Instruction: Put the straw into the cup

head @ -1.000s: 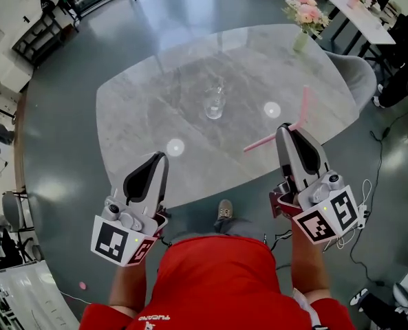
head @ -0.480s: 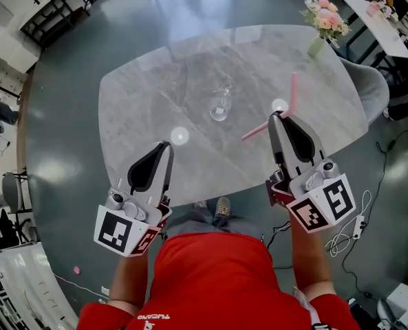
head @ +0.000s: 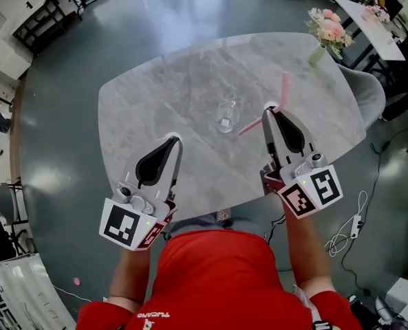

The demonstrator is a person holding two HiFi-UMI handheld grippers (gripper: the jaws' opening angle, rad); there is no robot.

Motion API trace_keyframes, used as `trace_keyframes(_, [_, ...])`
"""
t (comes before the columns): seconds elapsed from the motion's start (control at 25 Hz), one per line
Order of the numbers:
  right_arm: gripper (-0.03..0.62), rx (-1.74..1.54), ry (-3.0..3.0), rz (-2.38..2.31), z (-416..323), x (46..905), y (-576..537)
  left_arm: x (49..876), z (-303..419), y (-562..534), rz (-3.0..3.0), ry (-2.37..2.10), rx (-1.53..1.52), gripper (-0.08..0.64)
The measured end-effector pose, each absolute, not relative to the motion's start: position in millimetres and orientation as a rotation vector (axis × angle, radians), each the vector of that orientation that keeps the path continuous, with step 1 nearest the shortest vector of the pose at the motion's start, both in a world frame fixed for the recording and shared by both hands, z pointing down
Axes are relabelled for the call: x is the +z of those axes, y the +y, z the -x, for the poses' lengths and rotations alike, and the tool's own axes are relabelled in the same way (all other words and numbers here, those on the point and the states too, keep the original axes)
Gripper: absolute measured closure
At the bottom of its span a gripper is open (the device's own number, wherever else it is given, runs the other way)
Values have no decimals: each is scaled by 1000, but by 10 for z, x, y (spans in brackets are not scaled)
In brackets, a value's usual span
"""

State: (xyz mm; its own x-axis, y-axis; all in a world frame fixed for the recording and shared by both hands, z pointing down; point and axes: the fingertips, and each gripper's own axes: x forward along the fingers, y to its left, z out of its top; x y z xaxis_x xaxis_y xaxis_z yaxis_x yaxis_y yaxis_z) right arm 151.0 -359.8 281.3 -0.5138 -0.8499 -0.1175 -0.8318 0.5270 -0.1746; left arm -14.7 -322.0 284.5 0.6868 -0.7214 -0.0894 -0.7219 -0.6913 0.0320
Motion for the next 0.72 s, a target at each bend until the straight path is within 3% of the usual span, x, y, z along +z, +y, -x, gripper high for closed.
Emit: trace_keyframes(0.72, [575, -266, 2586, 1653, -1367, 4045, -4494, 3217, 238, -3599, 2938, 1307, 118, 554])
